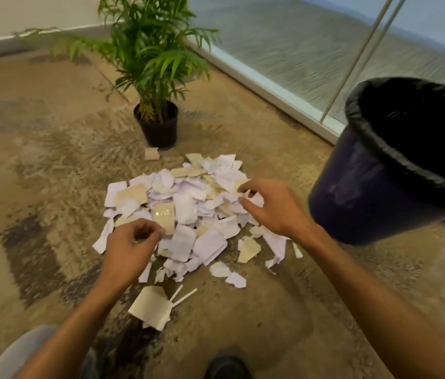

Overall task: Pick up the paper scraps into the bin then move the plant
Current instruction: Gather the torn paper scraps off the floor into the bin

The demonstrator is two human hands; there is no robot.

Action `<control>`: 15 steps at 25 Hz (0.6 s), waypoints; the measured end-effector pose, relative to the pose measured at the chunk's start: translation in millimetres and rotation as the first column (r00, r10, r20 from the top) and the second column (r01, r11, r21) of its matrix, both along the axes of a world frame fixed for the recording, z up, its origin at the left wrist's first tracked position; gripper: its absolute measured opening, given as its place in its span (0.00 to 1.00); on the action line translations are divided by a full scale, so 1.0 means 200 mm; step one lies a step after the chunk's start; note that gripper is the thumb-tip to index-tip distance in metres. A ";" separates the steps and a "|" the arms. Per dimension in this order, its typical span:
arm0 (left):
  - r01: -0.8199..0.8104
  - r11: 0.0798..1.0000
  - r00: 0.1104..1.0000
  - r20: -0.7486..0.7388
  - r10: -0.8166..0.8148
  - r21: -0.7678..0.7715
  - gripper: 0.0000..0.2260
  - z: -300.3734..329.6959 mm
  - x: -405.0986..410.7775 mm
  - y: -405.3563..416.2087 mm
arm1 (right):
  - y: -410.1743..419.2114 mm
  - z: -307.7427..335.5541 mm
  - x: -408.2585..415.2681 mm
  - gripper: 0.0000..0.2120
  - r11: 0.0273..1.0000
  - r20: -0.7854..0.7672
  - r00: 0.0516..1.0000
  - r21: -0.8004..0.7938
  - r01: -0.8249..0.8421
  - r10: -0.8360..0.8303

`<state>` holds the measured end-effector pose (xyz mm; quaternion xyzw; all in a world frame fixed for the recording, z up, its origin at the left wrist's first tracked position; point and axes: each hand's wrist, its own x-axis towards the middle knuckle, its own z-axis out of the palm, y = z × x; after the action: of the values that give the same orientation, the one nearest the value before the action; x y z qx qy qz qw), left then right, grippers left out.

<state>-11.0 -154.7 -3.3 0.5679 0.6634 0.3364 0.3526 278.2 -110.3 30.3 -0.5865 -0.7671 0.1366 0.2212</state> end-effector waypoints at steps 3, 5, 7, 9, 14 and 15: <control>0.013 1.000 0.973 -0.232 -0.012 0.002 0.01 -0.14 -0.07 -0.03 | 0.03 -0.18 -0.12 0.16 0.976 0.108 0.986 -0.193 -0.103 0.126; 0.036 0.999 0.934 -0.355 -0.043 -0.026 0.12 -0.21 -0.05 0.02 | 0.04 -0.27 -0.18 0.21 0.948 0.195 0.958 -0.280 -0.150 0.210; 0.036 0.998 0.910 -0.412 -0.057 -0.058 0.21 -0.26 0.00 0.08 | 0.05 -0.34 -0.22 0.28 0.932 0.240 0.938 -0.324 -0.164 0.248; 0.068 0.991 0.889 -0.444 -0.112 -0.115 0.25 -0.30 0.07 0.11 | 0.07 -0.40 -0.25 0.33 0.924 0.298 0.913 -0.342 -0.172 0.280; 0.108 0.985 0.911 -0.383 -0.152 -0.135 0.12 -0.34 0.16 0.14 | 0.06 -0.47 -0.30 0.28 0.933 0.325 0.904 -0.315 -0.175 0.279; 0.094 0.982 0.934 -0.328 -0.144 -0.162 0.11 -0.33 0.17 0.16 | 0.05 -0.47 -0.30 0.25 0.937 0.293 0.920 -0.305 -0.169 0.261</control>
<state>22.4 -123.4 -68.8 0.6295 0.7009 0.1631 0.2931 217.7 -99.4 -62.9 -0.5371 -0.8272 0.1648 -0.0095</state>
